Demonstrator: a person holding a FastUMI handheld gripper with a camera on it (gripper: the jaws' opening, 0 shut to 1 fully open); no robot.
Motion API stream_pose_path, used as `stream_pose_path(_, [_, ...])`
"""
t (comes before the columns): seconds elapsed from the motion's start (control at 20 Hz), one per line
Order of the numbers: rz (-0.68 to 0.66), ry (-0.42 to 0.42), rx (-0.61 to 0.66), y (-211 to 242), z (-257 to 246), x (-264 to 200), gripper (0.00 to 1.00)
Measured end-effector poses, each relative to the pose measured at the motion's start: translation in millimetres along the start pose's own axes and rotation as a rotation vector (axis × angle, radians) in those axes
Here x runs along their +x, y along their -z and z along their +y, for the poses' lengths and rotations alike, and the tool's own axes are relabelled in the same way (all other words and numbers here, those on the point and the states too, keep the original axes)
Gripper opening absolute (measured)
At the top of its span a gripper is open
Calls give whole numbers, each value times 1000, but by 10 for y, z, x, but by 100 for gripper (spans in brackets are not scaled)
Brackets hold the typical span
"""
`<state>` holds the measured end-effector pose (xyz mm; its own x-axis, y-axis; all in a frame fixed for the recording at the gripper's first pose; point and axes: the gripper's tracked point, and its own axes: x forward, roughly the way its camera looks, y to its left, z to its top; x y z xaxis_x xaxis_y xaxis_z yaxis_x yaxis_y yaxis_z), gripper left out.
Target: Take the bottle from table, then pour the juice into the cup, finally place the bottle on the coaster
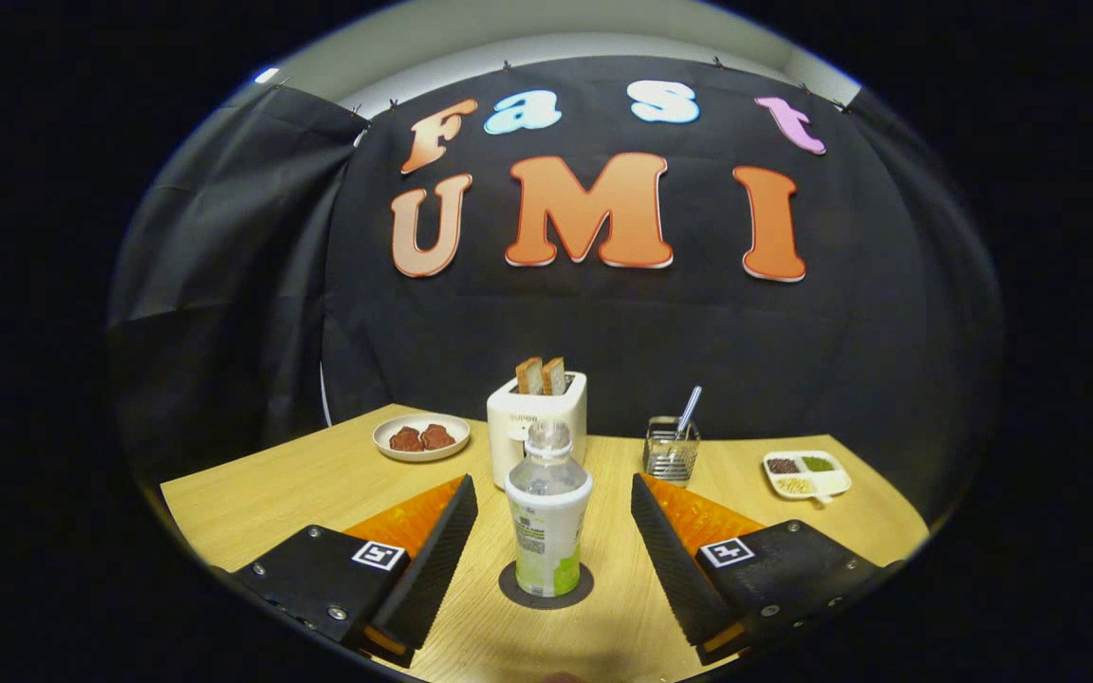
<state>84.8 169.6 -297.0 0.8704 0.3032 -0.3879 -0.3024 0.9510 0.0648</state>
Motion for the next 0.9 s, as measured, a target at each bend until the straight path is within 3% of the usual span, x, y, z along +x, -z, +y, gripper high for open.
stream_pose_path(0.4, [-188,67,-70,-1224,-300,-1202,97])
stream_pose_path(0.9, [-257,144,23,-1793,-827,-2050,97])
